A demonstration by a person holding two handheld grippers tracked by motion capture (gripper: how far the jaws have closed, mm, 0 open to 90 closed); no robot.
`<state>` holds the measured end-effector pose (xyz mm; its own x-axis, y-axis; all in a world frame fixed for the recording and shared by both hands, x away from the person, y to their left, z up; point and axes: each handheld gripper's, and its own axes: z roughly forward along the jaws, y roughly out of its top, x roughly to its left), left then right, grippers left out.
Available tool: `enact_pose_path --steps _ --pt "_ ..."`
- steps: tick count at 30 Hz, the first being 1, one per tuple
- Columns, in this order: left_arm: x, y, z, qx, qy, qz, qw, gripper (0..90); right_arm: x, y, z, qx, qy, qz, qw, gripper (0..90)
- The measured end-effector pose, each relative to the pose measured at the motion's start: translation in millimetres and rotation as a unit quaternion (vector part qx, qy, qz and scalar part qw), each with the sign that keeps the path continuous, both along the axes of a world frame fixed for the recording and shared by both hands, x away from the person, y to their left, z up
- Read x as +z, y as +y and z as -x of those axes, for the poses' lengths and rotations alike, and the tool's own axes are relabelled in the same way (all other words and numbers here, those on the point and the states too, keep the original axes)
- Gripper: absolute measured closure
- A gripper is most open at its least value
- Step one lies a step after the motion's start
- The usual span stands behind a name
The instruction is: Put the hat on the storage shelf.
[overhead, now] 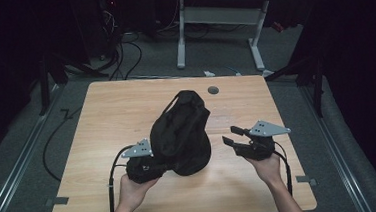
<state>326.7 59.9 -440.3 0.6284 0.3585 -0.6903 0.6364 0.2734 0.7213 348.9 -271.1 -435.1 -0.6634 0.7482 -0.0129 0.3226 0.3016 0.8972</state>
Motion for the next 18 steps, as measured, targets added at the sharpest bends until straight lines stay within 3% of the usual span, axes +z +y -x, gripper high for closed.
enact_pose_path --steps 9,18 --pt "3.6 7.9 -4.7 0.033 -0.009 -0.004 0.9994 85.9 -44.5 -8.4 -0.4 -0.048 0.054 0.011 0.9973 45.2" --pt "6.0 13.9 -8.1 0.066 -0.021 -0.003 0.9976 85.9 -81.1 -15.8 -8.5 -0.12 0.104 0.048 0.9861 44.2"
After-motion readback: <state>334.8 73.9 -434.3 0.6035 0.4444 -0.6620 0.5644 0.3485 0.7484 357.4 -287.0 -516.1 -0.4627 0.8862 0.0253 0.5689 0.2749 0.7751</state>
